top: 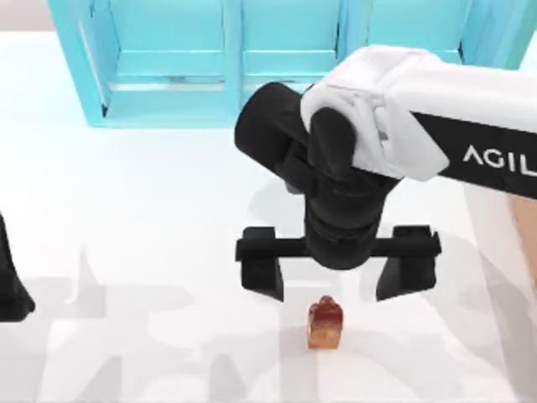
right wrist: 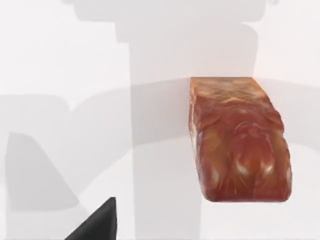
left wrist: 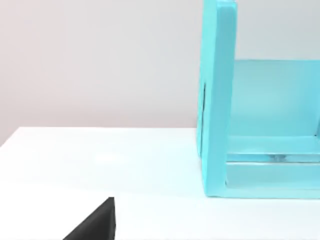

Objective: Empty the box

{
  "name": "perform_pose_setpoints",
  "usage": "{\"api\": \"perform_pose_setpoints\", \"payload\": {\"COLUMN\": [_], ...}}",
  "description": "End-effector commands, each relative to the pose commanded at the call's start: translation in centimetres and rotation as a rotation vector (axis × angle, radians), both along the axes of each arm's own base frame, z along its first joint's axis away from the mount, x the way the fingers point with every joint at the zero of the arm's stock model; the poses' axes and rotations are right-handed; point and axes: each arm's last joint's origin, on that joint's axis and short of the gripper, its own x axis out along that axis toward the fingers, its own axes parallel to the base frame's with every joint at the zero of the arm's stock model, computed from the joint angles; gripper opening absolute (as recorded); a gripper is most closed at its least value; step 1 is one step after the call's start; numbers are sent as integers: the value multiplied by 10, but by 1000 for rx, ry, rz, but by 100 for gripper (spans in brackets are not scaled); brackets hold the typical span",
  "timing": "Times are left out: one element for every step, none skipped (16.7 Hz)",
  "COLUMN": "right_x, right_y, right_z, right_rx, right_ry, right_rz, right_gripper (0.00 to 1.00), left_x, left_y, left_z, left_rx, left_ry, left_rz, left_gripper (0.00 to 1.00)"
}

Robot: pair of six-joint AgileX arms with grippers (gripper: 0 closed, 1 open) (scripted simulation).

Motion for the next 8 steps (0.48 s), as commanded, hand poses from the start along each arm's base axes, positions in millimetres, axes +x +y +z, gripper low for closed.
{"api": "perform_pose_setpoints", "payload": {"right_x": [3, 9, 18, 30, 44, 60, 76, 92], "right_y": [-2, -7, -14, -25, -39, -56, -77, -101], "right_z": [1, 2, 4, 6, 9, 13, 18, 23], "right_rx": [1, 2, 5, 8, 12, 17, 23, 27], "right_ry": [0, 1, 1, 0, -2, -7, -13, -22], "right_rz": [-2, -5, -8, -13, -18, -24, -30, -33], "right_gripper": [100, 100, 100, 100, 100, 100, 100, 100], "left_x": [0, 0, 0, 0, 0, 0, 0, 0], "left_y": [0, 0, 0, 0, 0, 0, 0, 0], "left_z": [0, 0, 0, 0, 0, 0, 0, 0], "left_rx": [0, 0, 0, 0, 0, 0, 0, 0], "left_ry": [0, 0, 0, 0, 0, 0, 0, 0], "left_rz": [0, 0, 0, 0, 0, 0, 0, 0], "left_gripper": [100, 100, 100, 100, 100, 100, 100, 100]}}
